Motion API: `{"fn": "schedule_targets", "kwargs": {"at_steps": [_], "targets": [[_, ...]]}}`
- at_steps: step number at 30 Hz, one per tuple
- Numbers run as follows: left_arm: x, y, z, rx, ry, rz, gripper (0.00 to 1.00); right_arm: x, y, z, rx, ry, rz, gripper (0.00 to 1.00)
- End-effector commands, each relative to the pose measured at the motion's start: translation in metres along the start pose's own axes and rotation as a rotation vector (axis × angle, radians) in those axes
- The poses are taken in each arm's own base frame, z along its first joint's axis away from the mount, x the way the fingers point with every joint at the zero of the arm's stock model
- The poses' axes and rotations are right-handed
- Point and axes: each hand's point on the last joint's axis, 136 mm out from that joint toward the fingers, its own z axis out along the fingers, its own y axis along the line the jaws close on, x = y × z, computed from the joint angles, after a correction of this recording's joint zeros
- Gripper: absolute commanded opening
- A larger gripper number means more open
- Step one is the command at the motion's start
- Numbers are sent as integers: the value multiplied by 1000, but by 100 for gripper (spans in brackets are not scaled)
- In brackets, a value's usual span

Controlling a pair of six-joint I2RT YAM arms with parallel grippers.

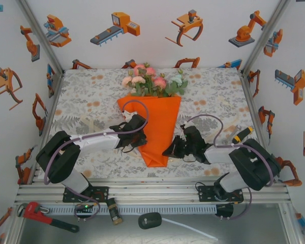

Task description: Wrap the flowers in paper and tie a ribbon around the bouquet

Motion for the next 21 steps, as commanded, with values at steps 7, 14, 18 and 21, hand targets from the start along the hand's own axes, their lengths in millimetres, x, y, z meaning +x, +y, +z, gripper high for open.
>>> {"fn": "schedule_targets", "kwargs": {"at_steps": [7, 14, 18, 21], "targets": [[-1, 9, -6, -20, -18, -4, 0, -86, -29, 6, 17, -187, 48, 0], [-3, 8, -8, -18, -26, 0, 0, -161, -28, 15, -9, -273, 43, 0], [-4, 8, -8, -20, -29, 1, 0, -209, -39, 21, -11, -332, 65, 0], [-4, 7, -8, -19, -27, 4, 0, -243, -40, 26, -29, -369, 68, 0]]}}
